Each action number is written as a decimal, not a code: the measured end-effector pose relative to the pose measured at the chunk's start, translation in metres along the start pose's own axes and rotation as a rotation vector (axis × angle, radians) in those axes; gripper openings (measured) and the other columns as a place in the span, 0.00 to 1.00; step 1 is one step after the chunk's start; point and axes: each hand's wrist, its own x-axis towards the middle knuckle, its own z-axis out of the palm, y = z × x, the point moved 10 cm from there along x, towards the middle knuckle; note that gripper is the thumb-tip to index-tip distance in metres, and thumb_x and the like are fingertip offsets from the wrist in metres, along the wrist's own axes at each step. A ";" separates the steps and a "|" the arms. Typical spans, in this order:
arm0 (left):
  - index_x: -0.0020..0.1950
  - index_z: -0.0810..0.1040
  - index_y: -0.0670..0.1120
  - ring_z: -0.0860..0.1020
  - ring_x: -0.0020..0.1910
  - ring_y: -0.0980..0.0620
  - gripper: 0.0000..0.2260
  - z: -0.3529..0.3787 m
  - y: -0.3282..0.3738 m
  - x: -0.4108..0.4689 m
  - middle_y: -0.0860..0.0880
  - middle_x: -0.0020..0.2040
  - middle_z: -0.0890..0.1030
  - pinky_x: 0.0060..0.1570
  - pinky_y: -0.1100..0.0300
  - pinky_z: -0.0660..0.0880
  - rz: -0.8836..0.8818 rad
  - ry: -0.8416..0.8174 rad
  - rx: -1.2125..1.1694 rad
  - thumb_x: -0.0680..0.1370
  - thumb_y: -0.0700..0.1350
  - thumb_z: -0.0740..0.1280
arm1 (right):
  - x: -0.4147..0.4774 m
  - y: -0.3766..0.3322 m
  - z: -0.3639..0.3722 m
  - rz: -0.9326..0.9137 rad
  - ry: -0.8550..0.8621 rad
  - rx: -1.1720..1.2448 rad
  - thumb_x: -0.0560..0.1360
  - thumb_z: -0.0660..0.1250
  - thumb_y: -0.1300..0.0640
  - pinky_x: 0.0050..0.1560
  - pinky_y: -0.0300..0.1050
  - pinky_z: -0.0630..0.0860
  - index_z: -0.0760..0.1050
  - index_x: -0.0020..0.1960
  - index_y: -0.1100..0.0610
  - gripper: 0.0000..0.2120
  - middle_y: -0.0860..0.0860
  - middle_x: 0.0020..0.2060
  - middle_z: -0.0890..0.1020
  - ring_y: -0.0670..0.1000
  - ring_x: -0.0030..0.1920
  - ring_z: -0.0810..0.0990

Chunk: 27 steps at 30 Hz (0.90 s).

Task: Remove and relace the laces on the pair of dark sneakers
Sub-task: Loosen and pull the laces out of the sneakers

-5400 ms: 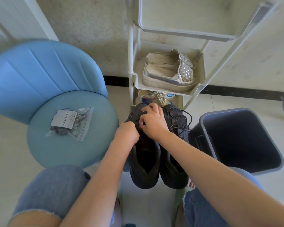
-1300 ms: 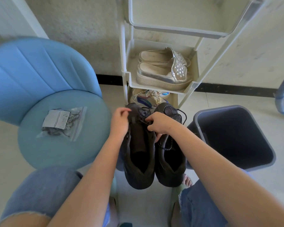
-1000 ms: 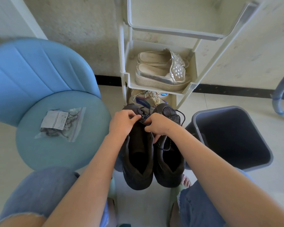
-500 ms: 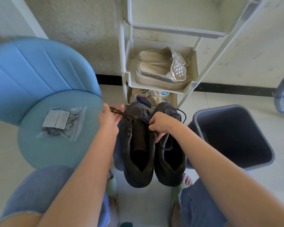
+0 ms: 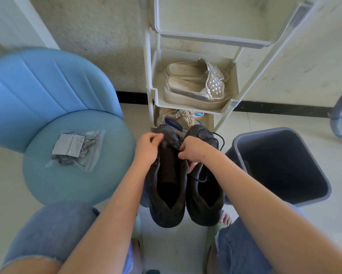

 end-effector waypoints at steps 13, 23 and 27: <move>0.46 0.79 0.45 0.77 0.45 0.49 0.10 0.005 0.010 -0.004 0.50 0.43 0.79 0.49 0.55 0.74 0.069 -0.100 0.440 0.77 0.51 0.67 | 0.002 -0.002 0.000 -0.006 0.015 -0.022 0.79 0.61 0.63 0.18 0.36 0.65 0.61 0.34 0.57 0.17 0.50 0.13 0.69 0.49 0.20 0.79; 0.47 0.73 0.44 0.73 0.43 0.53 0.10 -0.032 -0.001 -0.010 0.48 0.45 0.77 0.40 0.61 0.68 -0.132 0.246 -0.471 0.82 0.47 0.58 | -0.001 -0.001 0.002 0.003 -0.017 -0.029 0.80 0.60 0.62 0.21 0.37 0.65 0.62 0.36 0.58 0.15 0.49 0.11 0.66 0.51 0.29 0.82; 0.45 0.67 0.46 0.79 0.32 0.58 0.10 -0.022 0.003 -0.012 0.50 0.40 0.76 0.44 0.57 0.77 -0.224 0.191 -1.011 0.84 0.46 0.52 | 0.000 -0.001 0.003 0.006 -0.014 -0.042 0.80 0.60 0.62 0.23 0.38 0.66 0.63 0.37 0.59 0.14 0.50 0.15 0.69 0.52 0.33 0.83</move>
